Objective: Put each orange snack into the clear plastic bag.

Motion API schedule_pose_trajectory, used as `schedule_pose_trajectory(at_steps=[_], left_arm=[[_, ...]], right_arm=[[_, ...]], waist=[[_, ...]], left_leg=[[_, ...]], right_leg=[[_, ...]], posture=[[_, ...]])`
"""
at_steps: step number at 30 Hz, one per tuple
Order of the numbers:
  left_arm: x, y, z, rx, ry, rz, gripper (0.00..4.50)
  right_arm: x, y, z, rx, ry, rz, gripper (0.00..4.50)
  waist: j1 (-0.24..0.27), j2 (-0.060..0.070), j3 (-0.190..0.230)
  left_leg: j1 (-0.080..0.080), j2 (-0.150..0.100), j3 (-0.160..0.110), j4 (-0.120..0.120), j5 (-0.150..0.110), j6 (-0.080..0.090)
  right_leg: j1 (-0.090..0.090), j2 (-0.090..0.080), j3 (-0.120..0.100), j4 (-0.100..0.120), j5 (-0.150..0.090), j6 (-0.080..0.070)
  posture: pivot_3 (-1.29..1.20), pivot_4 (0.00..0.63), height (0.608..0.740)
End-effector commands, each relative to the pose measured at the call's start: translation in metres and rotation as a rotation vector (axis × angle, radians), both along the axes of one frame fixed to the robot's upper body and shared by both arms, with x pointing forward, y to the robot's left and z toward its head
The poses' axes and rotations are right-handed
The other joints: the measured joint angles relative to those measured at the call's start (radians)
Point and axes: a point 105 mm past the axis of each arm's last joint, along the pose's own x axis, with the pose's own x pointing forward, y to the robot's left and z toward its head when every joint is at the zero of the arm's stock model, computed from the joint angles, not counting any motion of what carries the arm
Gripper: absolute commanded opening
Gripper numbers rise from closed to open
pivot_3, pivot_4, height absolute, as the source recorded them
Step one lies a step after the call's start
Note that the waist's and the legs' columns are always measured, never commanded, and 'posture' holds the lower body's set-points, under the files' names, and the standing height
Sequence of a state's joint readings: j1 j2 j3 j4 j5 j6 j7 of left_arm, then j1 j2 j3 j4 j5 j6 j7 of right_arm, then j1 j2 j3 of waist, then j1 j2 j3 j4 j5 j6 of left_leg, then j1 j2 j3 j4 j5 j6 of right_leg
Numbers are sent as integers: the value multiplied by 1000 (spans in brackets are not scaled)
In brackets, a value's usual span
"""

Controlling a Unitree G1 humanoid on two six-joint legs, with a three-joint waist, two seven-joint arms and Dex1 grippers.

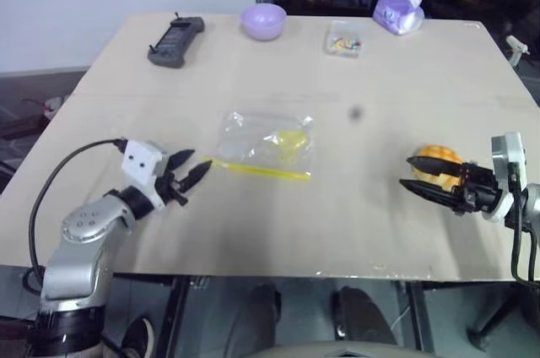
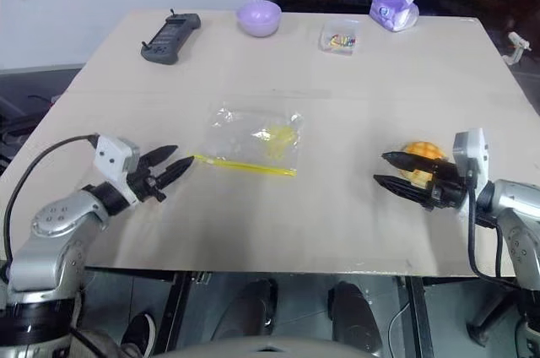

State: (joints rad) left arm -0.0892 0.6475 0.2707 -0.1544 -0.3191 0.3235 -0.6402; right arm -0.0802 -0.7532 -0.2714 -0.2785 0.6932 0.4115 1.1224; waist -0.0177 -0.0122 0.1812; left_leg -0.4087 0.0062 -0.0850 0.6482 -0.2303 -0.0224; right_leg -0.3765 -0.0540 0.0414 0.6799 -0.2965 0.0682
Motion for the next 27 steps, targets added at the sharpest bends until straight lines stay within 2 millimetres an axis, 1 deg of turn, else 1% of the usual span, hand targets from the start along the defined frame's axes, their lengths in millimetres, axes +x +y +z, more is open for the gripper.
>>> schedule_pose_trajectory(at_steps=[1,4,6,7,10,12,14,17,19,21,27], left_arm=[[15,12,18,164,-118,27,2267],[30,29,20,329,-159,46,2267],[44,41,20,530,-199,58,2267],[48,45,20,596,-216,58,2267],[61,42,19,681,-253,15,2267],[68,31,10,764,-260,-64,2267],[73,21,3,795,-263,-123,2267],[73,2,-10,845,-264,-256,2267],[70,-5,-14,868,-272,-322,2267],[68,-9,-14,875,-287,-355,2267],[46,-15,-15,905,-315,-470,2267]], right_arm=[[-1,4,7,-10,-29,15,2376],[-1,4,6,-13,-29,13,2376],[-2,5,6,-14,-28,11,2376],[-2,5,6,-15,-28,11,2376],[-3,5,5,-17,-26,4,2376],[-4,4,5,-19,-25,-4,2376],[-5,4,5,-20,-26,-8,2376],[-5,3,6,-19,-29,-20,2376],[-5,2,6,-18,-29,-25,2376],[-5,2,5,-19,-29,-27,2376],[-7,2,3,-20,-25,-34,2376]], waist=[[2,0,0],[3,0,0],[3,0,0],[3,0,0],[5,0,0],[5,0,0],[5,0,0],[3,0,0],[2,0,0],[0,0,0],[0,0,0]], left_leg=[[0,0,0,0,0,0],[0,0,-1,0,0,0],[0,0,-1,0,0,0],[0,0,-1,0,0,0],[-1,-1,-1,0,0,0],[-3,-1,-1,0,0,0],[-4,-1,-2,0,0,0],[-4,-1,-2,0,0,0],[-4,-1,-2,0,0,0],[-4,-1,-2,0,0,0],[-4,-1,-2,0,0,0]], right_leg=[[0,0,0,0,0,0],[0,0,-1,0,0,0],[0,0,-1,0,0,0],[0,0,-1,0,0,0],[0,0,-1,0,0,0],[-2,0,-2,-1,0,0],[-2,0,-2,-1,0,0],[-2,0,-3,0,0,0],[-2,0,-3,0,0,0],[-2,0,-2,0,0,0],[-2,0,-2,0,0,0]], posture=[[0,150,736],[0,150,736],[0,150,736],[0,150,736],[0,150,736],[0,150,736],[0,150,736],[0,150,736],[0,150,736],[0,150,736],[0,150,736]])
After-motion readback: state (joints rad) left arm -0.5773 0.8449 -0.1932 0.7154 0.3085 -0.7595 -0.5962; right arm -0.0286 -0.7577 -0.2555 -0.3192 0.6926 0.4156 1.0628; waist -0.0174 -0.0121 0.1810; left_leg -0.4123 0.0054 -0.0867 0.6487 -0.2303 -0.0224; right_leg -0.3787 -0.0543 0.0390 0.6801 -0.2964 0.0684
